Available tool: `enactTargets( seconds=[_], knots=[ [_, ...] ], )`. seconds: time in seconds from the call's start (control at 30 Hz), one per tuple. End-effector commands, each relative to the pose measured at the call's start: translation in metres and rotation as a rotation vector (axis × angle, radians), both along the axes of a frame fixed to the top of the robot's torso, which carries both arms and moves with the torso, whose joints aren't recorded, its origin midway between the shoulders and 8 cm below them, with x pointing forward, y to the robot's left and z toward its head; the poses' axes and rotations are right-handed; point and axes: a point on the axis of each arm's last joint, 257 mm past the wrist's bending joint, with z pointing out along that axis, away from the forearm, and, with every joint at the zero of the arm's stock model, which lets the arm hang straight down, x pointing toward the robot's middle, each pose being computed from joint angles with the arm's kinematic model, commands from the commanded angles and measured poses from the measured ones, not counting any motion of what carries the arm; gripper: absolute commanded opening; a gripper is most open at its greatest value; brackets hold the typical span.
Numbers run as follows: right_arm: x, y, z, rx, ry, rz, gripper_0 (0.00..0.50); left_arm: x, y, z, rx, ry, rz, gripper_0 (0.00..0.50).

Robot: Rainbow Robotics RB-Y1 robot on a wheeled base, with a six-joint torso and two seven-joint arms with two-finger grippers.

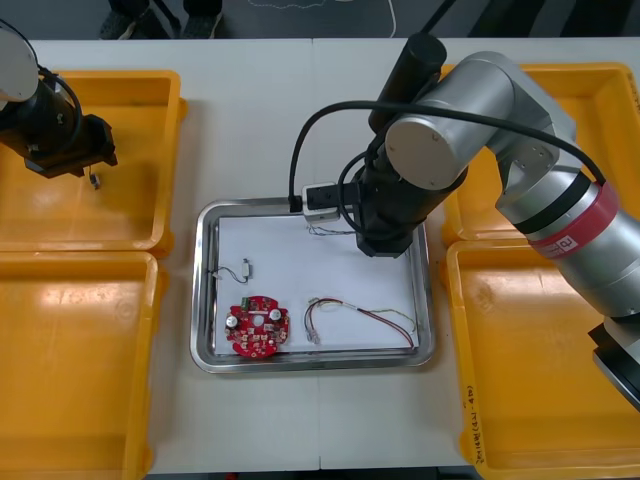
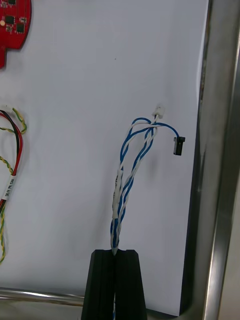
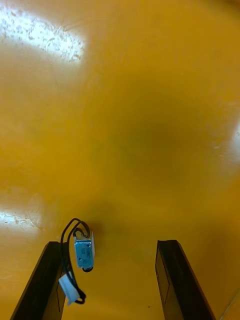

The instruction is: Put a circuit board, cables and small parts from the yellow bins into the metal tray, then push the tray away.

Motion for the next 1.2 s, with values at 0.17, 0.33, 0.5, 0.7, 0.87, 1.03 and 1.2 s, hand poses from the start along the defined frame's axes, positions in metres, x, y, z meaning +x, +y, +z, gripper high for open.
enactTargets(
  seconds=[0.17, 0.33, 0.5, 0.7, 0.87, 1.03, 1.2],
  knots=[
    [-0.009, 0.037, 0.007, -0.031, -0.069, 0.094, 0.000, -0.004, 0.027, -0.002, 0.060, -0.019, -0.052, 0.500],
    [-0.017, 0.045, -0.001, -0.040, -0.060, 0.113, 0.000, -0.005, 0.029, -0.011, 0.055, -0.024, -0.048, 0.500],
    [-0.015, 0.050, -0.008, -0.056, -0.090, 0.121, 0.000, -0.007, 0.029, -0.020, 0.044, -0.026, -0.045, 0.500],
    [-0.010, 0.048, -0.014, -0.077, -0.116, 0.107, 0.000, -0.010, 0.029, -0.031, 0.040, -0.020, -0.044, 0.500],
    [-0.007, 0.045, -0.022, -0.077, -0.098, 0.087, 0.000, -0.010, 0.029, -0.031, 0.041, -0.021, -0.047, 0.357],
    [-0.005, 0.046, -0.024, -0.083, -0.111, 0.088, 0.000, -0.011, 0.030, -0.033, 0.047, -0.017, -0.049, 0.012],
    [-0.002, 0.044, -0.026, -0.091, -0.126, 0.082, 0.000, -0.010, 0.028, -0.030, 0.043, -0.021, -0.053, 0.000]
  ],
)
